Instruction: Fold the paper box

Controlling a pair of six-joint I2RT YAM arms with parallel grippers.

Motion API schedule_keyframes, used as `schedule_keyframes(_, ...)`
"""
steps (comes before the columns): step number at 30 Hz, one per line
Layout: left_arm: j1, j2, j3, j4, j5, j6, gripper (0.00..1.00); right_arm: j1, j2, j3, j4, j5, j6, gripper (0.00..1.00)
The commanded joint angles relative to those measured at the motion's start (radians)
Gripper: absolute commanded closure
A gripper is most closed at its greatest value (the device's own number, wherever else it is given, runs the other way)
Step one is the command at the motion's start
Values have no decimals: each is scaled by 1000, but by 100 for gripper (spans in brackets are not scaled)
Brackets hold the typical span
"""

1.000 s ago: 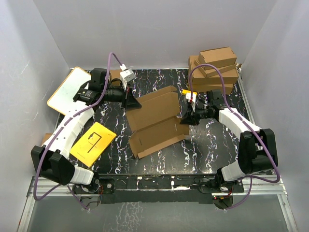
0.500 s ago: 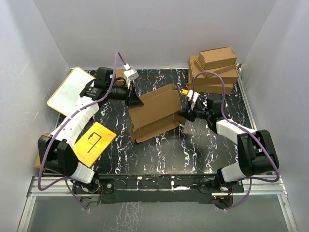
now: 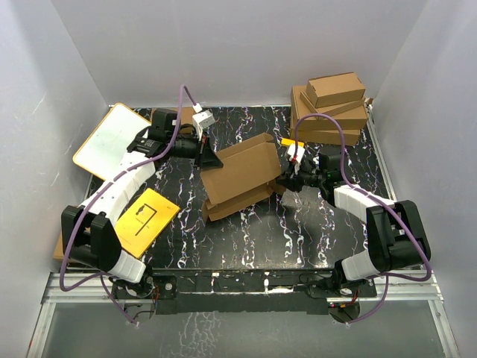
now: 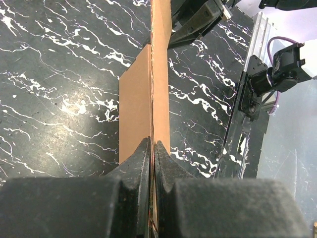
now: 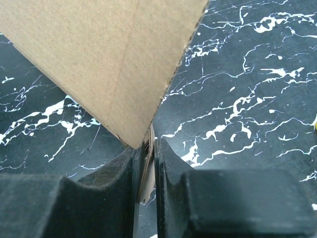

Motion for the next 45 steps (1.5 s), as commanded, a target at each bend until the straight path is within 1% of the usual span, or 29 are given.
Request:
schedule_keyframes(1, -3, -14, -22, -17, -21, 24, 100, -7, -23, 63, -100, -59, -102, 79)
schedule_keyframes(6, -2, -10, -14, -28, -31, 30, 100, -28, -42, 84, -161, -103, -137, 70)
schedule_keyframes(10, -2, -6, -5, -39, -40, 36, 100, -48, -45, 122, -263, -149, -219, 57)
schedule_keyframes(14, -2, -4, -2, -42, -41, 37, 100, -85, -45, 170, -393, -205, -339, 44)
schedule_keyframes(18, -2, -6, -3, -45, -41, 40, 100, -131, -46, 217, -508, -263, -439, 36)
schedule_keyframes(21, -2, -6, -2, -47, -40, 41, 100, -158, -48, 264, -612, -307, -527, 34)
schedule_keyframes(23, -2, -4, 0, -49, -40, 43, 100, -197, -49, 302, -696, -324, -592, 34)
schedule_keyframes(26, -2, -4, 4, -54, -39, 44, 100, -219, -49, 365, -744, -323, -599, 34)
schedule_keyframes(29, -2, -4, 6, -56, -37, 45, 100, -231, -41, 411, -743, -311, -569, 36)
schedule_keyframes(30, -2, -4, 6, -56, -37, 45, 100, -232, -32, 421, -732, -300, -551, 42)
schedule_keyframes(31, -2, -3, 6, -55, -37, 46, 100, -233, -20, 423, -688, -284, -502, 51)
schedule_keyframes(33, -2, -5, 5, -54, -36, 45, 100, -231, 7, 398, -566, -235, -346, 67)
schedule_keyframes(34, -2, -5, 6, -54, -36, 45, 100, -227, 17, 380, -501, -203, -298, 72)
schedule_keyframes(36, -3, -3, 7, -54, -34, 45, 100, -209, 35, 340, -389, -154, -225, 77)
schedule_keyframes(37, -4, -2, 8, -54, -33, 44, 100, -195, 45, 326, -352, -143, -228, 78)
schedule_keyframes(40, -2, -1, 11, -56, -32, 44, 100, -130, 75, 307, -345, -120, -297, 77)
schedule_keyframes(42, -2, -1, 10, -57, -31, 44, 100, -108, 85, 291, -344, -139, -348, 76)
schedule_keyframes(45, -2, -4, 8, -56, -33, 43, 100, -100, 76, 258, -386, -205, -489, 72)
